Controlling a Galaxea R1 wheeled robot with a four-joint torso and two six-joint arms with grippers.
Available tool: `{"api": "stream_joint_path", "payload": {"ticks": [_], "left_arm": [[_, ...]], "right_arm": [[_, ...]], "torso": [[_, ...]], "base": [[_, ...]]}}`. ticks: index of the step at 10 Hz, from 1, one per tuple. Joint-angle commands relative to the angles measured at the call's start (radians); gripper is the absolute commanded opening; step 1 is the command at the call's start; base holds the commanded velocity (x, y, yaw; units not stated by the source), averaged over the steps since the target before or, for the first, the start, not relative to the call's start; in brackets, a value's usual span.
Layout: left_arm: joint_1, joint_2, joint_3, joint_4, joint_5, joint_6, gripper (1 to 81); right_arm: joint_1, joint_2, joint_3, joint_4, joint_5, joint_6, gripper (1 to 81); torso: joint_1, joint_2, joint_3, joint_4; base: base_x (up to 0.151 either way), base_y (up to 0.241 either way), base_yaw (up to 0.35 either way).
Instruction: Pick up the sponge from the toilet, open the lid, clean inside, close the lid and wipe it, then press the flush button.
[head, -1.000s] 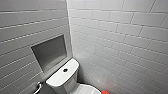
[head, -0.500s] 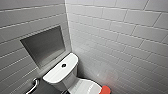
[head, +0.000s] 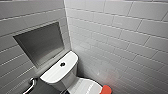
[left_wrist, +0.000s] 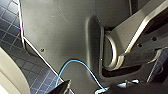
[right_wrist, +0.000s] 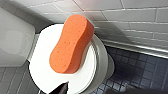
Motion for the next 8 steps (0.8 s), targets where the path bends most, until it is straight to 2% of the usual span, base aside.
{"api": "stream_joint_path", "payload": {"ticks": [1, 5, 6, 8], "left_arm": [[0.006, 0.000, 0.003, 0.006, 0.073, 0.009, 81.1], [0.006, 0.001, 0.003, 0.004, 0.073, 0.009, 81.1], [0.006, 0.001, 0.003, 0.003, 0.073, 0.009, 81.1], [0.006, 0.001, 0.003, 0.003, 0.073, 0.009, 81.1]], "right_arm": [[0.101, 0.004, -0.006, -0.003, -0.076, 0.008, 81.1], [0.132, 0.118, -0.116, 0.001, -0.122, 0.009, 81.1], [0.158, 0.124, -0.113, 0.003, -0.134, 0.011, 81.1], [0.209, 0.133, -0.101, 0.015, -0.160, 0.017, 81.1]], "torso": [[0.064, -0.100, 0.000, 0.000], [0.156, -0.247, 0.000, 0.000], [0.116, -0.186, 0.000, 0.000], [0.147, -0.235, -0.001, 0.000]], "base": [[0.000, 0.000, 0.000], [0.000, 0.000, 0.000], [0.000, 0.000, 0.000], [0.000, 0.000, 0.000]]}}
